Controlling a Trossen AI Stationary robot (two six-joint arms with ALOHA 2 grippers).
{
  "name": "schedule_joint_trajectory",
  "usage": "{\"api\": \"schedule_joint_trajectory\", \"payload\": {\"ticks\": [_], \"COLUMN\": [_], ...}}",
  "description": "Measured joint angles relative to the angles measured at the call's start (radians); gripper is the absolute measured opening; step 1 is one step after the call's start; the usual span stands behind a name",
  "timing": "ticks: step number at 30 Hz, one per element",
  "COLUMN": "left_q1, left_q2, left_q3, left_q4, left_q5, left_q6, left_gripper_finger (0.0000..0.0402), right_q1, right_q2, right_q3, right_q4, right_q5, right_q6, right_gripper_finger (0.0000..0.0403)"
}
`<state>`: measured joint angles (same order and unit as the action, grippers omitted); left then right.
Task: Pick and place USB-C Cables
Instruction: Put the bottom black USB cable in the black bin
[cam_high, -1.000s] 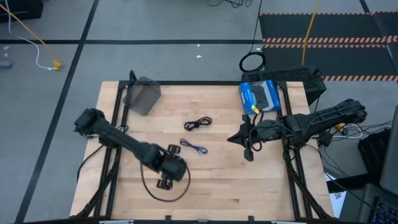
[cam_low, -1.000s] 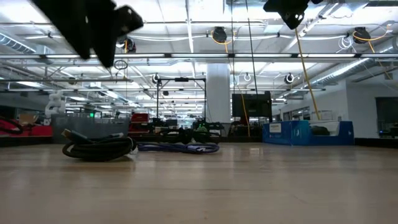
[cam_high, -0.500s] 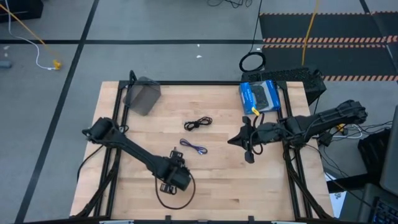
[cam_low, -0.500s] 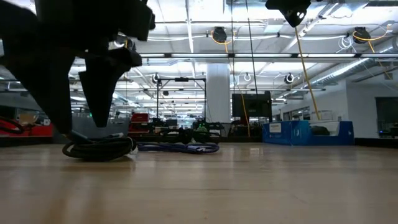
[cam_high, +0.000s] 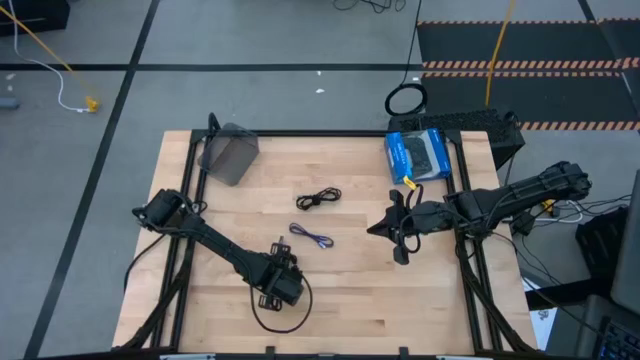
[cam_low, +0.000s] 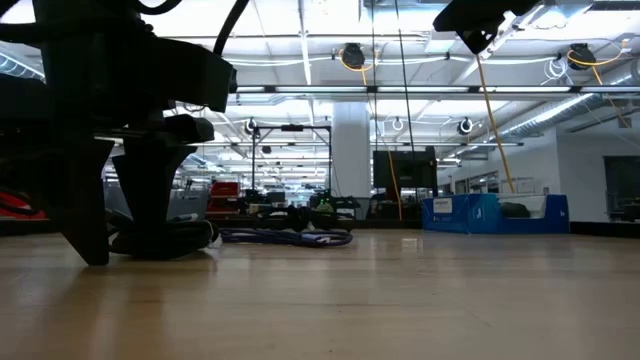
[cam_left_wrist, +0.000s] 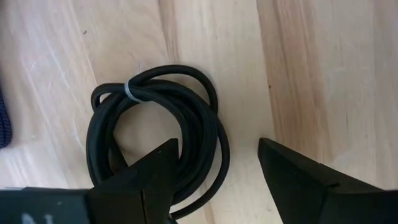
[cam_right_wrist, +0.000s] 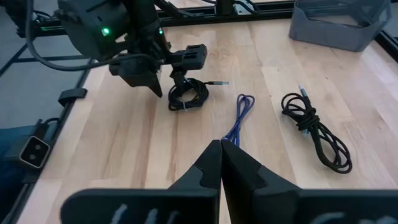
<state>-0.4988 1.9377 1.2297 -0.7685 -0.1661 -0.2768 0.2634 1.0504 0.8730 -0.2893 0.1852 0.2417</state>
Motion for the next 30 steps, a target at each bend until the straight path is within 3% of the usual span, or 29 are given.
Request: {"api": "schedule_joint_trajectory", "payload": {"ticks": [7, 15, 20, 30], "left_q1": [-0.001, 0.01, 0.027, 0.085], "left_q2": [0.002, 0.004, 0.006, -0.114], "left_q3": [-0.002, -0.002, 0.021, 0.078], "left_q4": [0.015, 0.022, -0.001, -0.158], "left_q5": [-0.011, 0.013, -0.004, -0.018], "left_q6": [0.074, 0.085, 0.115, 0.118], "left_gripper_finger": [0.021, 0.0098, 0.0048, 0.0053], "right_q1": [0.0, 0.0, 0.0, 0.0], "right_q2": [0.0, 0.0, 0.0, 0.0], "right_q3": [0.0, 0.0, 0.0, 0.0], "right_q4": [0.023, 0.027, 0.027, 0.027], "right_q5": [0.001, 0.001, 0.001, -0.002], "right_q6": [-0.015, -0.022, -0.022, -0.022], "right_gripper_finger": [0.0, 0.0, 0.0, 0.0]}}
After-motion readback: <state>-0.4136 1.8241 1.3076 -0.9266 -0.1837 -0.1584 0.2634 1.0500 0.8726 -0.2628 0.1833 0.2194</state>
